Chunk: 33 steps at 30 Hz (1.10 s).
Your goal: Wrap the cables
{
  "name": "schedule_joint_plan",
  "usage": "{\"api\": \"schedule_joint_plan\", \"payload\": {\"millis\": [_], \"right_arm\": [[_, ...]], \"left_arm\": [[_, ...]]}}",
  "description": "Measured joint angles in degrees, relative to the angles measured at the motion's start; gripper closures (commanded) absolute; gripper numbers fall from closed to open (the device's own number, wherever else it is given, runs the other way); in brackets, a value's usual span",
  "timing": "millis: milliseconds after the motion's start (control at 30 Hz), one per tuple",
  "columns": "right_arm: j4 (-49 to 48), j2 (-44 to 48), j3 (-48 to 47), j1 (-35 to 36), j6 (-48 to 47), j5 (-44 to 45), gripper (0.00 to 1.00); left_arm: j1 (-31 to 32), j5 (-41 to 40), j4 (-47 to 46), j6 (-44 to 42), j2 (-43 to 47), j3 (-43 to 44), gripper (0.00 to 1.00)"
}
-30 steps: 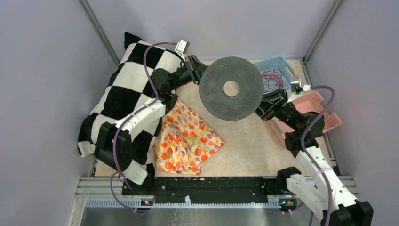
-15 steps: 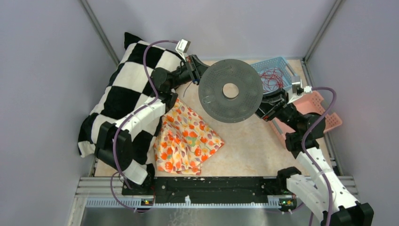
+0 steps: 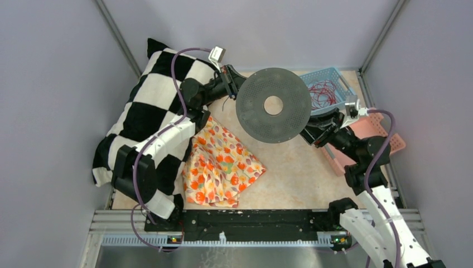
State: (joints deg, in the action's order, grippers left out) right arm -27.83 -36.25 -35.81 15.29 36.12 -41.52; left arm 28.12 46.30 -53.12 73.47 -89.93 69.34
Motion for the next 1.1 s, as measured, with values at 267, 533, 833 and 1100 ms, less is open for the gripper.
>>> {"api": "schedule_joint_plan", "payload": {"millis": [267, 533, 833, 1100], "right_arm": [[23.8, 4.9, -5.8, 0.0, -15.9, 5.0, 0.36], [43.9, 7.9, -10.3, 0.3, -29.8, 11.7, 0.16], [57.6, 7.6, -21.8, 0.3, -41.6, 12.7, 0.06], [46.9, -1.4, -23.6, 0.4, -37.4, 4.3, 0.08]], "left_arm": [[-0.7, -4.0, 13.9, -2.7, 1.9, 2.6, 1.0], [-2.0, -7.5, 26.8, -8.2, 4.1, 2.9, 1.0], [-3.0, -8.3, 36.6, -11.2, 4.2, 3.1, 1.0], [-3.1, -2.6, 37.8, -14.8, 0.3, 2.3, 1.0]]}}
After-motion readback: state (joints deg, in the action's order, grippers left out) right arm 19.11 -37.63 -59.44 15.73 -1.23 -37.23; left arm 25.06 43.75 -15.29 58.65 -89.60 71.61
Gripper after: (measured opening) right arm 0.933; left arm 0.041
